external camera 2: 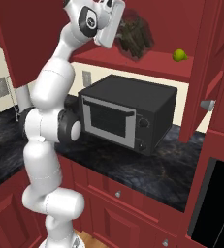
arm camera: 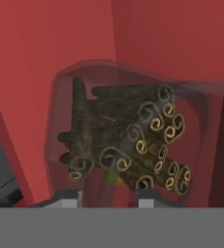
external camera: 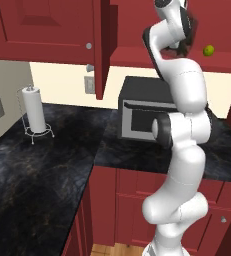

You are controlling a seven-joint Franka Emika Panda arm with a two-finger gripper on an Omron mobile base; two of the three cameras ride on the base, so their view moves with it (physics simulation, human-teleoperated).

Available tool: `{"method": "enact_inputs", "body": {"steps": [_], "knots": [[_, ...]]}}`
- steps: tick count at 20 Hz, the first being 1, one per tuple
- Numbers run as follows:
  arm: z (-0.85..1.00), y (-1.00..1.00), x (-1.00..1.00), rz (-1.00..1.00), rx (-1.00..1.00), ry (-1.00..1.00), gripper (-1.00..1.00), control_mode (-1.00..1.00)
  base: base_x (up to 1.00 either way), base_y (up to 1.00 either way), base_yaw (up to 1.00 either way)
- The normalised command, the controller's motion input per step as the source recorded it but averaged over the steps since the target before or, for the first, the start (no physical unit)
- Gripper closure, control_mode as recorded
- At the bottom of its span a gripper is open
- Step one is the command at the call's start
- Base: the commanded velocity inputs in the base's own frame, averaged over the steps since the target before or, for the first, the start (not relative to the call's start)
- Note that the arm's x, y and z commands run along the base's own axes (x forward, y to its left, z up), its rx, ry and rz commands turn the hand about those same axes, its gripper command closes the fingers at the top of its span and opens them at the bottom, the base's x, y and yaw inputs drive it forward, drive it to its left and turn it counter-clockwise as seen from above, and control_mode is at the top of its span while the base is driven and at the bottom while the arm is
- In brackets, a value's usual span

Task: Pick the jar and candle from the dining table and place them in the open cabinet. Close the cabinet after placing the objects.

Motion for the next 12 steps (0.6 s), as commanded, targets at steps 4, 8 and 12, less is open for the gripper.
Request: {"method": "enact_inputs", "body": {"steps": [4, 8, 12], "knots": [[-0.01, 0.0, 0.22, 0.03, 0.0, 0.0, 1.0, -1.0, 0.0, 0.0, 0.0], [-0.03, 0.0, 0.34, 0.03, 0.0, 0.0, 1.0, -1.0, 0.0, 0.0, 0.0], [-0.06, 0.0, 0.5, 0.03, 0.0, 0.01, 1.0, -1.0, 0.0, 0.0, 0.0]]}}
